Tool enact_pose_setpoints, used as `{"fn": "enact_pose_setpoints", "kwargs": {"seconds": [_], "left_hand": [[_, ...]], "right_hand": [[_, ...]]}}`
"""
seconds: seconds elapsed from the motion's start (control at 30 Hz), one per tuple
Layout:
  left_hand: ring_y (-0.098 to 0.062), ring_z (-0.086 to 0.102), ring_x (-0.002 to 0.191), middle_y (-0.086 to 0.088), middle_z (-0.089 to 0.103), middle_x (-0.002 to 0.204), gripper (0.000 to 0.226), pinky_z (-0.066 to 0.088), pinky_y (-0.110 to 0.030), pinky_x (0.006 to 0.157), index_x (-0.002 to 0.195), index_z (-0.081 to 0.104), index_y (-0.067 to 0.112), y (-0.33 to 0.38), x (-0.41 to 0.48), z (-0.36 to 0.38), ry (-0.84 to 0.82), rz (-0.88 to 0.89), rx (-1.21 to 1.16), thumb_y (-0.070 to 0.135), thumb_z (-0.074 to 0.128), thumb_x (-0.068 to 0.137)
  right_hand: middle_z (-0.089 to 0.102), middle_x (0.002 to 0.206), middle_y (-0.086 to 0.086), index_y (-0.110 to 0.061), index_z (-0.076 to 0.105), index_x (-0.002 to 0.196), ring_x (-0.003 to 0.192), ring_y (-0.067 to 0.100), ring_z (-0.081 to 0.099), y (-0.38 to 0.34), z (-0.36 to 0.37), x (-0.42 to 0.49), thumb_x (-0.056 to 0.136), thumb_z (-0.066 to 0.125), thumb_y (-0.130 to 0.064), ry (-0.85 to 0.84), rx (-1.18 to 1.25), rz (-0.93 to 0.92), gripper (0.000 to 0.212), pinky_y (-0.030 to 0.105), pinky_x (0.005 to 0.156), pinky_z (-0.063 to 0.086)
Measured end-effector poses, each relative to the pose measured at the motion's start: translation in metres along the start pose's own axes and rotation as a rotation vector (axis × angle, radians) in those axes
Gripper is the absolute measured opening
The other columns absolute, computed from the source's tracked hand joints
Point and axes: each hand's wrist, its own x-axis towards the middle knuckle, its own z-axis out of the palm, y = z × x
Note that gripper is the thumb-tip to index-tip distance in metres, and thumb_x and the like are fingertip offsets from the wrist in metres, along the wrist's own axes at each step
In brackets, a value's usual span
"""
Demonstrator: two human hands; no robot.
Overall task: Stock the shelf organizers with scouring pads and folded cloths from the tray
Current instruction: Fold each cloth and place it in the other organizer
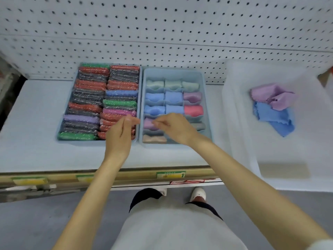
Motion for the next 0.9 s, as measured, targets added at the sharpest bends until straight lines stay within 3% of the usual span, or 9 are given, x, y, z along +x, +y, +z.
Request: {"fn": "enact_pose_setpoints", "kwargs": {"seconds": [0.07, 0.17, 0.23, 0.33, 0.47, 0.53, 0.6, 0.77, 0.9], "left_hand": [[-0.008, 0.057, 0.088, 0.007, 0.066, 0.097, 0.035, 0.041, -0.024, 0.074, 0.098, 0.067, 0.015, 0.023, 0.000, 0.013, 0.060, 0.064, 0.041, 0.018, 0.033, 0.103], [0.006, 0.056, 0.086, 0.015, 0.064, 0.096, 0.033, 0.039, -0.011, 0.074, 0.097, 0.066, 0.019, 0.069, -0.001, 0.055, -0.027, 0.148, -0.047, 0.022, 0.033, 0.101], [0.009, 0.055, 0.086, 0.017, 0.063, 0.096, 0.032, 0.036, -0.004, 0.075, 0.099, 0.064, 0.022, 0.096, -0.007, 0.098, -0.137, 0.164, -0.088, 0.028, 0.033, 0.102], [0.001, 0.052, 0.091, 0.010, 0.062, 0.098, 0.031, 0.037, -0.009, 0.078, 0.105, 0.061, 0.022, 0.126, -0.026, 0.164, -0.264, 0.243, -0.054, 0.035, 0.033, 0.099], [-0.006, 0.049, 0.109, 0.008, 0.060, 0.116, 0.045, 0.030, -0.022, 0.099, 0.115, 0.059, 0.019, 0.147, -0.033, 0.234, -0.394, 0.397, 0.095, 0.043, 0.026, 0.095], [-0.006, 0.045, 0.121, 0.008, 0.060, 0.118, 0.048, 0.013, -0.023, 0.111, 0.116, 0.058, 0.021, 0.148, -0.030, 0.259, -0.385, 0.459, 0.262, 0.045, 0.022, 0.097], [-0.015, 0.049, 0.126, 0.002, 0.065, 0.118, 0.052, 0.006, -0.030, 0.116, 0.117, 0.060, 0.019, 0.146, -0.027, 0.273, -0.338, 0.518, 0.471, 0.047, 0.019, 0.098], [-0.019, 0.053, 0.124, -0.005, 0.067, 0.117, 0.065, 0.011, -0.032, 0.116, 0.120, 0.062, 0.013, 0.145, -0.024, 0.280, -0.306, 0.457, 0.711, 0.054, 0.017, 0.097], [-0.018, 0.054, 0.122, -0.005, 0.068, 0.115, 0.067, 0.012, -0.030, 0.116, 0.119, 0.063, 0.014, 0.147, -0.027, 0.285, -0.288, 0.420, 0.749, 0.055, 0.015, 0.098]], "right_hand": [[0.070, 0.083, 0.010, -0.005, 0.068, 0.085, 0.079, 0.025, 0.064, 0.001, -0.023, -0.017, 0.095, 0.052, -0.023, 0.190, 0.211, 0.028, 0.026, 0.040, 0.077, 0.051], [0.071, 0.088, 0.007, -0.008, 0.069, 0.091, 0.075, 0.013, 0.069, 0.018, -0.070, -0.059, 0.094, 0.055, -0.010, 0.406, 0.639, 0.060, 0.015, 0.024, 0.074, 0.054], [0.071, 0.083, 0.007, -0.005, 0.068, 0.094, 0.071, 0.012, 0.069, 0.046, -0.103, -0.092, 0.094, 0.052, -0.001, 0.556, 0.765, 0.068, 0.017, 0.022, 0.070, 0.055], [0.071, 0.072, -0.001, -0.010, 0.067, 0.091, 0.060, 0.009, 0.067, 0.107, -0.143, -0.142, 0.092, 0.050, 0.004, 0.732, 0.806, 0.220, 0.022, 0.015, 0.060, 0.049], [0.066, 0.079, 0.012, 0.000, 0.065, 0.102, 0.060, 0.011, 0.065, 0.208, -0.166, -0.187, 0.086, 0.058, 0.008, 0.732, 0.630, 0.501, 0.018, 0.019, 0.060, 0.050], [0.065, 0.089, 0.012, -0.002, 0.067, 0.104, 0.074, 0.022, 0.063, 0.256, -0.170, -0.194, 0.083, 0.067, 0.001, 0.634, 0.507, 0.624, 0.021, 0.029, 0.071, 0.051], [0.064, 0.099, 0.012, -0.005, 0.067, 0.106, 0.088, 0.026, 0.062, 0.292, -0.174, -0.187, 0.082, 0.070, -0.007, 0.550, 0.342, 0.659, 0.024, 0.028, 0.075, 0.046], [0.059, 0.117, 0.021, -0.002, 0.059, 0.118, 0.107, 0.037, 0.057, 0.346, -0.181, -0.137, 0.085, 0.064, -0.010, 0.340, -0.177, 0.425, 0.034, 0.038, 0.087, 0.045], [0.064, 0.104, 0.010, -0.008, 0.065, 0.100, 0.102, 0.030, 0.056, 0.357, -0.180, -0.105, 0.079, 0.071, -0.027, 0.215, -0.538, 0.210, 0.028, 0.035, 0.084, 0.036]]}}
